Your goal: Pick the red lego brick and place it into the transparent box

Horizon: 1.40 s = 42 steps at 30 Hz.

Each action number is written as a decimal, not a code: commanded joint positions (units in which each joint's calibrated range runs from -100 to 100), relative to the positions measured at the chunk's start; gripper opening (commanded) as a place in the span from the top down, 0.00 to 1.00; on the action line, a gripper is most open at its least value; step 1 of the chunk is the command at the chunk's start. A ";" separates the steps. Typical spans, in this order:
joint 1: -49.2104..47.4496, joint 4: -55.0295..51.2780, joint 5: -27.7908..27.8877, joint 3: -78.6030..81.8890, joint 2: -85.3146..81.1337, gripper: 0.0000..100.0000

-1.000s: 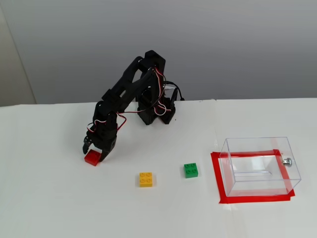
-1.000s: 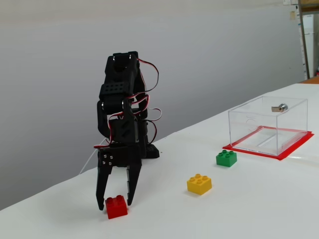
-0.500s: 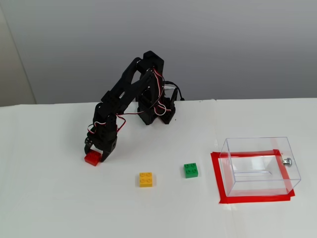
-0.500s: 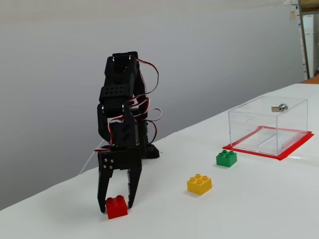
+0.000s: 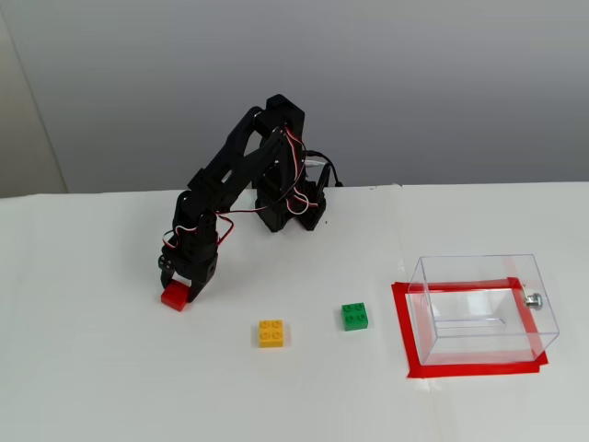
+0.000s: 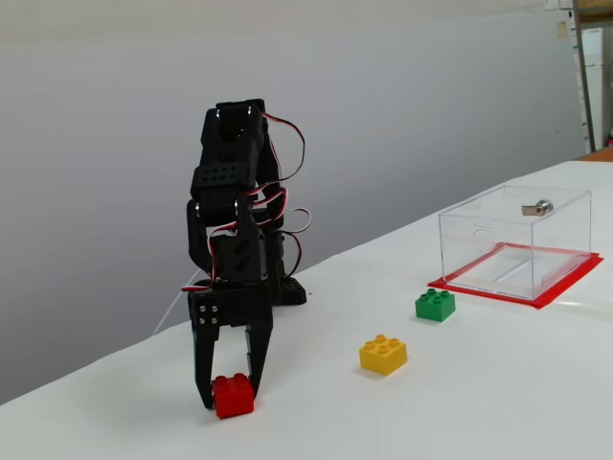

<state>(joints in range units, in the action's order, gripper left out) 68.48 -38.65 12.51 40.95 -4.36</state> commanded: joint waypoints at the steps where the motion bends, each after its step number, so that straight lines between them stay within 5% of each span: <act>1: 0.02 0.53 -0.14 -2.16 -1.03 0.96; 13: -4.19 -1.13 -0.29 -1.44 -11.13 0.96; 26: -18.02 -9.83 -10.11 -2.35 -27.17 0.95; 42: -39.54 -9.92 -15.74 -14.46 -34.64 0.95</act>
<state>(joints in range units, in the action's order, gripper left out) 31.62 -48.16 -3.08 30.98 -37.42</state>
